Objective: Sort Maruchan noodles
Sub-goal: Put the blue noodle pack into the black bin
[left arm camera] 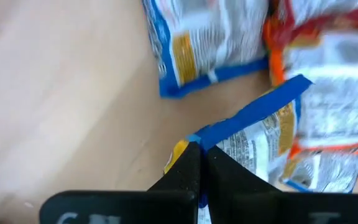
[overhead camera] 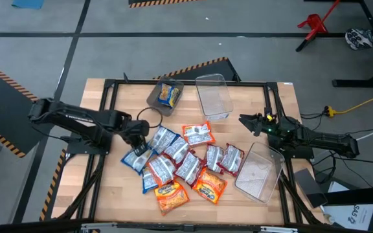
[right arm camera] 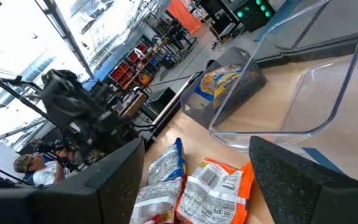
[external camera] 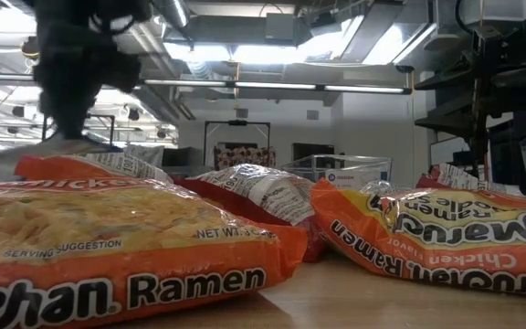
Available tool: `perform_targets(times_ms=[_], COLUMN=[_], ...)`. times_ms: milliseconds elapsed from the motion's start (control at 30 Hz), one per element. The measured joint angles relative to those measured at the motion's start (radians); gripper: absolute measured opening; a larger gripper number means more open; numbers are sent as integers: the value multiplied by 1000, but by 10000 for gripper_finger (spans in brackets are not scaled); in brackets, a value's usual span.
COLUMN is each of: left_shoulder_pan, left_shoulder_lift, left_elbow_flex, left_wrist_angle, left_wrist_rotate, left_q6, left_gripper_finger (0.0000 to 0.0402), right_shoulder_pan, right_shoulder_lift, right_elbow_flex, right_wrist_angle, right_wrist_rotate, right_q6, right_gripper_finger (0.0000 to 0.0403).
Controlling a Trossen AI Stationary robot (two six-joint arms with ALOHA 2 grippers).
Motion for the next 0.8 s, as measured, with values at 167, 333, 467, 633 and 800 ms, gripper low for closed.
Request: perform_targets(times_ms=[167, 333, 467, 633, 800], left_shoulder_pan=[23, 72, 129, 203, 288], left_shoulder_lift=[0, 0, 0, -1, -2], left_elbow_flex=[92, 172, 233, 317, 369], left_wrist_angle=[-5, -6, -7, -4, 61], left_wrist_rotate=[-62, -135, -201, -269, -373], left_q6=[1, 37, 80, 152, 291], left_gripper_finger=[1, 0, 0, 0, 0], right_shoulder_pan=[0, 0, 0, 0, 0], right_shoulder_lift=[0, 0, 0, 0, 0], right_elbow_flex=[0, 0, 0, 0, 0], right_wrist_angle=[0, 0, 0, 0, 0], right_wrist_rotate=[1, 1, 1, 1, 2], right_q6=[-1, -1, -1, -2, -3], right_gripper_finger=[278, 278, 278, 278, 278])
